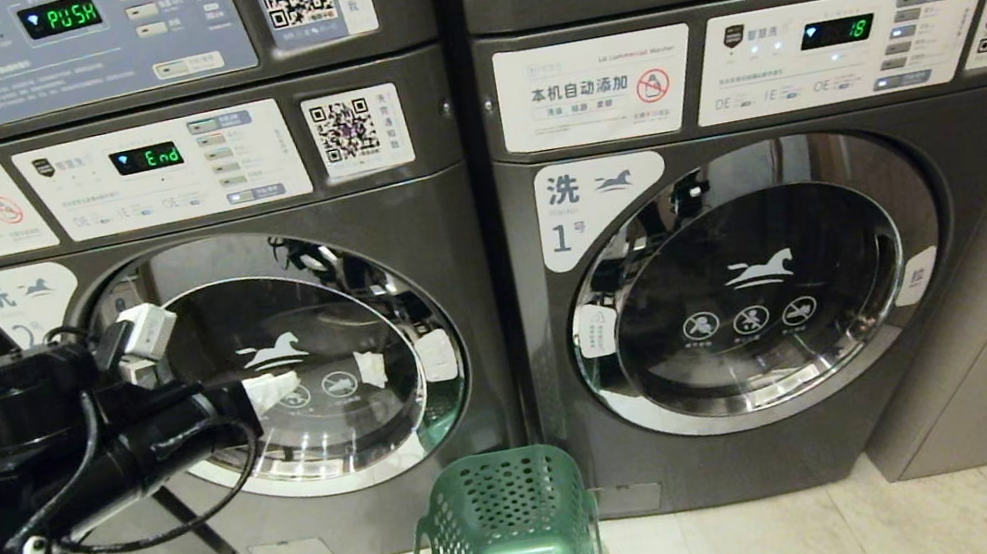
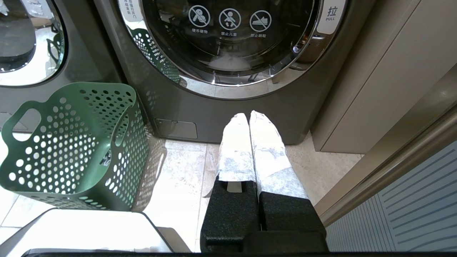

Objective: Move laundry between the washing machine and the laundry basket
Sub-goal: Open the lid of the washing machine

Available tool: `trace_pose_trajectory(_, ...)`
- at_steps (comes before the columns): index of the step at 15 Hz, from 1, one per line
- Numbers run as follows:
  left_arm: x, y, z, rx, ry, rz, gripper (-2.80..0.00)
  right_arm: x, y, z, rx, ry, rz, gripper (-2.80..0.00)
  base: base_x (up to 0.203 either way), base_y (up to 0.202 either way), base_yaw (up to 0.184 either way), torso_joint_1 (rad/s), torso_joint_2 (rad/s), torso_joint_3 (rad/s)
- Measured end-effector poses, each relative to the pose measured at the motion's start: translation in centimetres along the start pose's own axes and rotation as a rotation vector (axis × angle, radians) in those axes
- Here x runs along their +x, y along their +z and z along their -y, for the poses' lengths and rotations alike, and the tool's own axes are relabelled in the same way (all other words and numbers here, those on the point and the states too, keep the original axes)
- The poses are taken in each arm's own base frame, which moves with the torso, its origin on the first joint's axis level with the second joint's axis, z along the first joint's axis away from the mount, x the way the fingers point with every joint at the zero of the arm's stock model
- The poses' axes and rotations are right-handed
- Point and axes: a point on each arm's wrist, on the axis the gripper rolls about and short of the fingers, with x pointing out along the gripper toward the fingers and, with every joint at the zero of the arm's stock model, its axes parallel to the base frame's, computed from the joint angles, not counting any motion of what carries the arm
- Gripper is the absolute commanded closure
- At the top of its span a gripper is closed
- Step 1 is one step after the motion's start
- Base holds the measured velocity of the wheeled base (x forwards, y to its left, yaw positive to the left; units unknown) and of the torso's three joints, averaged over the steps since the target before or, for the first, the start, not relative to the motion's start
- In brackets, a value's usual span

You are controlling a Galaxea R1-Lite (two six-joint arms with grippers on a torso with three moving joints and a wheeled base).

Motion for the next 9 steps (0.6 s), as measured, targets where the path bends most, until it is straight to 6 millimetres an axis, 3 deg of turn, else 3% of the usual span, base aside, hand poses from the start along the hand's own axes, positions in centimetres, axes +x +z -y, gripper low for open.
trace_pose_trajectory(5, 3.0, -1.1, -0.9, 0.026, -0.215, 0.012, -2.80, 0.0, 0.0, 0.0, 0.000, 0.000, 0.000, 0.00, 0.000, 0.000, 0.000, 0.000, 0.00, 0.000)
trace_pose_trajectory(9, 5.0, -2.5, -1.1, 0.113, -0.263, 0.020, -2.80, 0.0, 0.0, 0.0, 0.000, 0.000, 0.000, 0.00, 0.000, 0.000, 0.000, 0.000, 0.00, 0.000)
